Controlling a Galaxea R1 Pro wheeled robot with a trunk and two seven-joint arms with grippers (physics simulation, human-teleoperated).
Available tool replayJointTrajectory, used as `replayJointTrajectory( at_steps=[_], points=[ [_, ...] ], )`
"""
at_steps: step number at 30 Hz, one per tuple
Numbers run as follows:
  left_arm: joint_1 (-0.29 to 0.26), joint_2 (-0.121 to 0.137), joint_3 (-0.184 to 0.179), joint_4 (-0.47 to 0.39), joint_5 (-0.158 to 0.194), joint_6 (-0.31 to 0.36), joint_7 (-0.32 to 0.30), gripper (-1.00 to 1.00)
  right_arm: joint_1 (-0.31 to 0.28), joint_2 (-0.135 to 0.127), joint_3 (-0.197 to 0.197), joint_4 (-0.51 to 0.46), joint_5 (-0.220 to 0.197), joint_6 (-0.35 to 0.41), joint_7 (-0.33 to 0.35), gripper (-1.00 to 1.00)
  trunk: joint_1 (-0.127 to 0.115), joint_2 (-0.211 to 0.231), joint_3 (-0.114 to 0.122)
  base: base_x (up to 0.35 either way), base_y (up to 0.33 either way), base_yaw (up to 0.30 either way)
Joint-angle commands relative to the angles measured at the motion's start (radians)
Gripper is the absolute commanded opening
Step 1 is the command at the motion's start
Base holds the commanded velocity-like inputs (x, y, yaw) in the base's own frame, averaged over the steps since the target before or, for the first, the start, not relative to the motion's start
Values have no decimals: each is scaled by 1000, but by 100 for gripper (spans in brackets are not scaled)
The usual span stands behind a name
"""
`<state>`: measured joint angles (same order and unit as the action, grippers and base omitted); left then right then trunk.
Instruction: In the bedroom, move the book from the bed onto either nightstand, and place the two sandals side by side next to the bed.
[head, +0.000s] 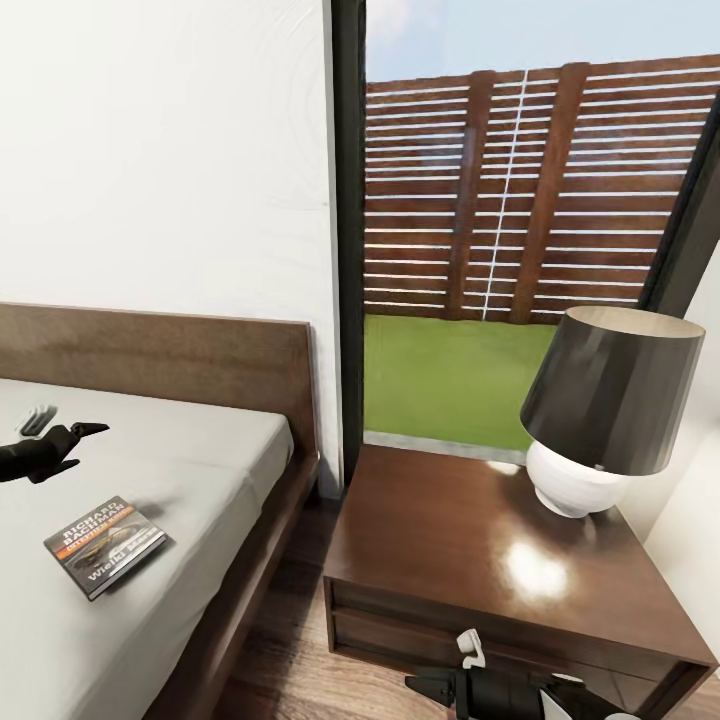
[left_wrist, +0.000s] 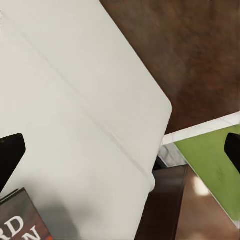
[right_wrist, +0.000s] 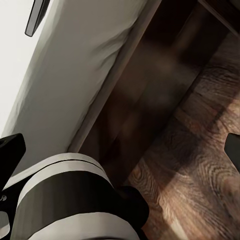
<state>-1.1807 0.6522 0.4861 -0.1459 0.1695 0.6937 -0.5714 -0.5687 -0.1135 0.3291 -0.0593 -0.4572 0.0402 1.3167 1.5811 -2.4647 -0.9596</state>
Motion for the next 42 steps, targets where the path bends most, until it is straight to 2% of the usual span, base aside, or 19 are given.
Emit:
replayJointTrajectory(
  at_steps=[1,8,13,22,36,42],
  points=[
    [0,1,-3,0,10,7,1,100,0,-1,8,0,-9,4,2,100,0,0,-1,0,0,0],
    [0,2,-3,2,9,7,1,100,0,-1,8,0,-9,4,2,100,0,0,-1,0,0,0],
    [0,2,-3,3,9,7,1,100,0,-1,8,0,-9,4,2,100,19,-35,-17,0,0,0],
    [0,16,-2,3,9,9,-2,100,0,-2,8,0,-9,4,2,100,23,-37,-51,0,0,0],
    [0,21,1,2,8,10,0,100,0,0,10,0,-9,4,2,100,29,-41,-106,0,0,0],
    [0,21,1,2,7,10,0,100,0,0,10,0,-9,4,2,100,29,-41,-106,0,0,0]
  ],
)
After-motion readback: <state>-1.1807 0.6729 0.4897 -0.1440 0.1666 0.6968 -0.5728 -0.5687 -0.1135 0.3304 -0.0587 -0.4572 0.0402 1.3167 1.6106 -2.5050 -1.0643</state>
